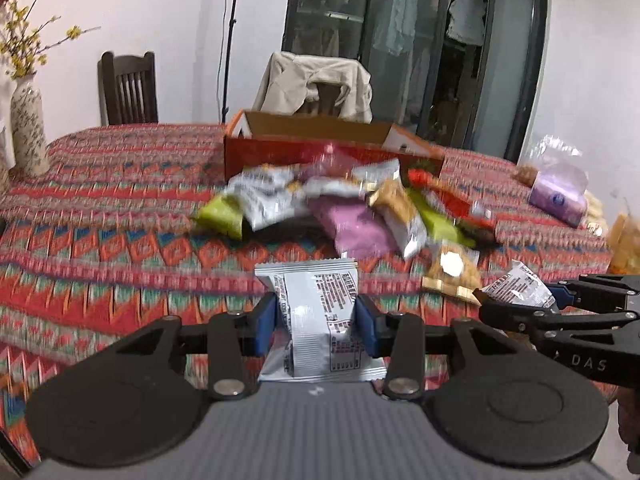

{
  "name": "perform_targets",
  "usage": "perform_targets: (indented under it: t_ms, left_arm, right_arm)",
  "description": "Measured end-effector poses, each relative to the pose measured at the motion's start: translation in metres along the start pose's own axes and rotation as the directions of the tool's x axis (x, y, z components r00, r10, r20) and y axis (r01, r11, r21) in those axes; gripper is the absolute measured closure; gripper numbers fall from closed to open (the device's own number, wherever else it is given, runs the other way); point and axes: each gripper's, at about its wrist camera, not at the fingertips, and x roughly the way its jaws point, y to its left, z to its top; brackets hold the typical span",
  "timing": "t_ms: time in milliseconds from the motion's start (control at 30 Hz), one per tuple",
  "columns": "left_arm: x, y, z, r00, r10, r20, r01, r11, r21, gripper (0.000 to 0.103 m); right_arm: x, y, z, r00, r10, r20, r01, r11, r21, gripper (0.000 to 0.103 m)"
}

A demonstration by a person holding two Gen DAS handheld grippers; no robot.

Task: Organize snacks
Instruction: 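Carry white packets into the box with both tools and open them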

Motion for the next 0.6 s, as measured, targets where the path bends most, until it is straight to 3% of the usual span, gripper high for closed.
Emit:
perform_targets:
  t_ms: [167, 267, 400, 500, 600]
  left_arm:
    - [0.016, 0.019, 0.08, 0.993, -0.1, 0.065, 0.1, 0.995, 0.008, 0.06]
    - [0.051, 0.028, 0.143, 0.991, -0.095, 0.096, 0.092, 0.995, 0.042, 0.06]
    - [0.145, 0.036, 0.214, 0.998, -0.039, 0.051, 0.036, 0.997, 0.061, 0.06]
    - [0.235, 0.044, 0.245, 0.998, 0.007, -0.059, -0.004, 0.999, 0.053, 0.06]
    - [0.314, 0.052, 0.262, 0.987, 0.062, -0.15, -0.055, 0.997, 0.056, 0.06]
  right_arm:
    - [0.003, -0.024, 0.046, 0.997, 0.028, 0.075, -0.026, 0.999, -0.023, 0.064]
    - [0.019, -0.046, 0.094, 0.992, 0.018, 0.126, -0.008, 0.997, -0.079, 0.064]
    - [0.075, -0.086, 0.174, 0.992, 0.028, 0.125, -0.018, 0.996, -0.083, 0.063]
    - [0.155, -0.12, 0.229, 0.999, 0.008, 0.039, -0.006, 0.998, -0.06, 0.063]
    - [0.239, -0.146, 0.262, 0.997, -0.031, -0.074, 0.03, 0.999, -0.017, 0.063]
